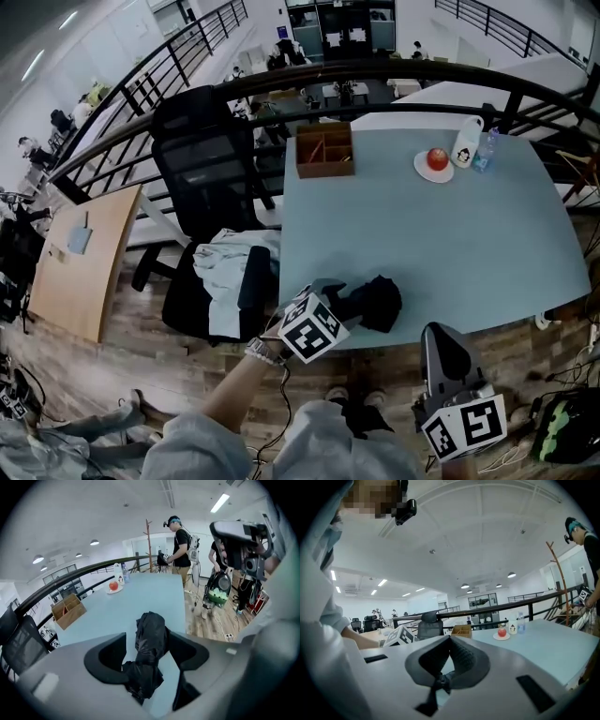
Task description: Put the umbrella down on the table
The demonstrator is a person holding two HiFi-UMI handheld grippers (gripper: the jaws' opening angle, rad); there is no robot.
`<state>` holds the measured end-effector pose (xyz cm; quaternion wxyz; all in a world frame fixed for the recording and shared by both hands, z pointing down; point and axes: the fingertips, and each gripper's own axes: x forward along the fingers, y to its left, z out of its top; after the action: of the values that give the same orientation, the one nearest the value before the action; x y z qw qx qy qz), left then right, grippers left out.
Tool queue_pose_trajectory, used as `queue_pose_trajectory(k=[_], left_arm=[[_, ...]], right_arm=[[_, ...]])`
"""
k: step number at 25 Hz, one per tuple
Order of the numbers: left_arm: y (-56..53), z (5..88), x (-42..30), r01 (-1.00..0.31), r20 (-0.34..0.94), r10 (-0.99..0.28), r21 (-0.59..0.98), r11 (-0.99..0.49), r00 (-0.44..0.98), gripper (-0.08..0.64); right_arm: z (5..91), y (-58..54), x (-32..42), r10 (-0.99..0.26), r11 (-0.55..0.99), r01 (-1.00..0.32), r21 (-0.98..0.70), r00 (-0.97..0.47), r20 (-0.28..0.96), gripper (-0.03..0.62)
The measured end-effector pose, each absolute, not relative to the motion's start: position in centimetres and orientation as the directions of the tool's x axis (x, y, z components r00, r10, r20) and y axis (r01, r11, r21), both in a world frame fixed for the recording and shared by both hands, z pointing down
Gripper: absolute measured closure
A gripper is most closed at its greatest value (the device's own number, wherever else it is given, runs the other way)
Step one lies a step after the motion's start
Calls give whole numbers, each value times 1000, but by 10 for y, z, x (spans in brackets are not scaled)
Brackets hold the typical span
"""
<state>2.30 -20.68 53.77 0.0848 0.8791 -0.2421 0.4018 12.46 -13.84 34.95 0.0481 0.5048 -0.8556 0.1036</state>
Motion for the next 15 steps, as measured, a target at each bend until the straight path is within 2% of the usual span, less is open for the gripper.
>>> queue_pose_trajectory(k=[6,15], left_arm=[[-209,474,28,-566,599,-465,-23,-824,652,283],[-204,393,30,-647,404,-617,-77,-759,675,377]], right_arm=[[340,-141,127,-861,471,-874,-117,-485,154,597],[327,-150,133,-868,475,-875,-93,-484,115,597]])
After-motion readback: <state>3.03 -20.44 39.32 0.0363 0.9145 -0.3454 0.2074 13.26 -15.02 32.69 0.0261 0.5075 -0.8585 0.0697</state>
